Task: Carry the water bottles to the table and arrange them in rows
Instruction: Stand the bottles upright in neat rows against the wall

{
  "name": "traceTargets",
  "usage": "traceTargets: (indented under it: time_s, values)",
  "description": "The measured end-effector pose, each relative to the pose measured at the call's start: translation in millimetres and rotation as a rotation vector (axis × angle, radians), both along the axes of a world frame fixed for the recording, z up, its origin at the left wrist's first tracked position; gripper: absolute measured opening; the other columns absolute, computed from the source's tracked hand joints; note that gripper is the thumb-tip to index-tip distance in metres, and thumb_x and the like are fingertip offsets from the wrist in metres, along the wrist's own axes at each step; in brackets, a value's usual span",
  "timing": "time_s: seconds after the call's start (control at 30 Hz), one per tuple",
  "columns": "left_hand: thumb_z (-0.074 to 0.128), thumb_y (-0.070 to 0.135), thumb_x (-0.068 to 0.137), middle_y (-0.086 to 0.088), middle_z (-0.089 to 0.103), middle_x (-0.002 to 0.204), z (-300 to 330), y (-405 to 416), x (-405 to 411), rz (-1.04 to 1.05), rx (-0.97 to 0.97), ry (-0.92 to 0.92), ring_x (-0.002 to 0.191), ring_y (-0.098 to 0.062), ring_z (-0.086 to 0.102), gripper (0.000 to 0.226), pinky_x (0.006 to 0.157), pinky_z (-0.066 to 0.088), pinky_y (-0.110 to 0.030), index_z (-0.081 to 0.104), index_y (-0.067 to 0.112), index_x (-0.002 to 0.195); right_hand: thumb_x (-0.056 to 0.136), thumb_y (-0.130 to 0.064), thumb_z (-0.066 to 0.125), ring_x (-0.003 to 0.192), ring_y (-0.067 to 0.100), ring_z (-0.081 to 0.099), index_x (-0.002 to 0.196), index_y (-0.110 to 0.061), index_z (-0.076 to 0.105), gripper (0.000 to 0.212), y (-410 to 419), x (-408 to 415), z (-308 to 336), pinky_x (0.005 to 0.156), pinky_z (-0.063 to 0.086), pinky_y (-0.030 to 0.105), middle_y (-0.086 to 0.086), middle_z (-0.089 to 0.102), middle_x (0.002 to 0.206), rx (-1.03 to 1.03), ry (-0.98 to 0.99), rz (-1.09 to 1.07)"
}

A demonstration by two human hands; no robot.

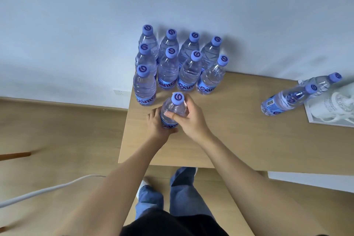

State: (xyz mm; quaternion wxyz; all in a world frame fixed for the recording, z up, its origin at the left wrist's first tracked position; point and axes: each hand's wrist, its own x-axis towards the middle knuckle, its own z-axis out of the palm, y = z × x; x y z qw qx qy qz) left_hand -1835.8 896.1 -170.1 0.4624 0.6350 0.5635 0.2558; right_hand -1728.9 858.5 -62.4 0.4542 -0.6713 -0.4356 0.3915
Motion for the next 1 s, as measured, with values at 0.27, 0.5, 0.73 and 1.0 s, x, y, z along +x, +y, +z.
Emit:
traceTargets:
  time_s: [0.27,0.5,0.73,1.0]
  values:
    - [0.084,0.003,0.057,-0.003,0.049,0.101,-9.6,6.2,18.1,0.208,0.126,0.023,0.091,-0.027,0.041,0.068,0.069,0.022,-0.023,0.052,0.000,0.116,0.078,-0.011,0.081,0.098,-0.012,0.059,0.111,-0.033,0.052,0.050,23.3,7.7,-6.5,0.087,0.041,0.006,-0.026,0.063,0.104,0.067,-0.068,0.070]
    - [0.073,0.000,0.069,-0.008,0.053,0.105,-2.4,18.2,42.0,0.467,0.032,-0.077,0.101,-0.024,0.042,0.045,0.082,0.033,-0.031,0.051,-0.001,0.108,0.080,-0.015,0.081,0.113,0.020,0.051,0.122,-0.015,0.054,0.050,51.1,19.6,-12.8,0.095,0.036,0.016,-0.003,0.058,0.117,0.093,-0.179,0.148]
    - [0.067,-0.001,0.075,-0.011,0.052,0.106,4.3,25.7,61.9,0.675,0.045,-0.174,0.107,-0.038,0.051,0.039,0.091,0.045,-0.046,0.054,-0.006,0.111,0.076,-0.015,0.084,0.117,0.010,0.040,0.125,-0.003,0.054,0.058,70.1,27.1,-14.9,0.102,0.028,0.008,0.006,0.040,0.123,0.117,-0.273,0.150]
    - [0.063,0.009,0.077,-0.013,0.054,0.110,4.4,31.7,71.7,0.742,0.025,-0.178,0.108,-0.035,0.051,0.039,0.092,0.046,-0.052,0.053,-0.004,0.112,0.079,-0.016,0.082,0.127,0.020,0.039,0.131,-0.006,0.050,0.062,80.1,32.6,-19.3,0.103,0.029,0.013,0.005,0.033,0.121,0.070,-0.239,0.192]
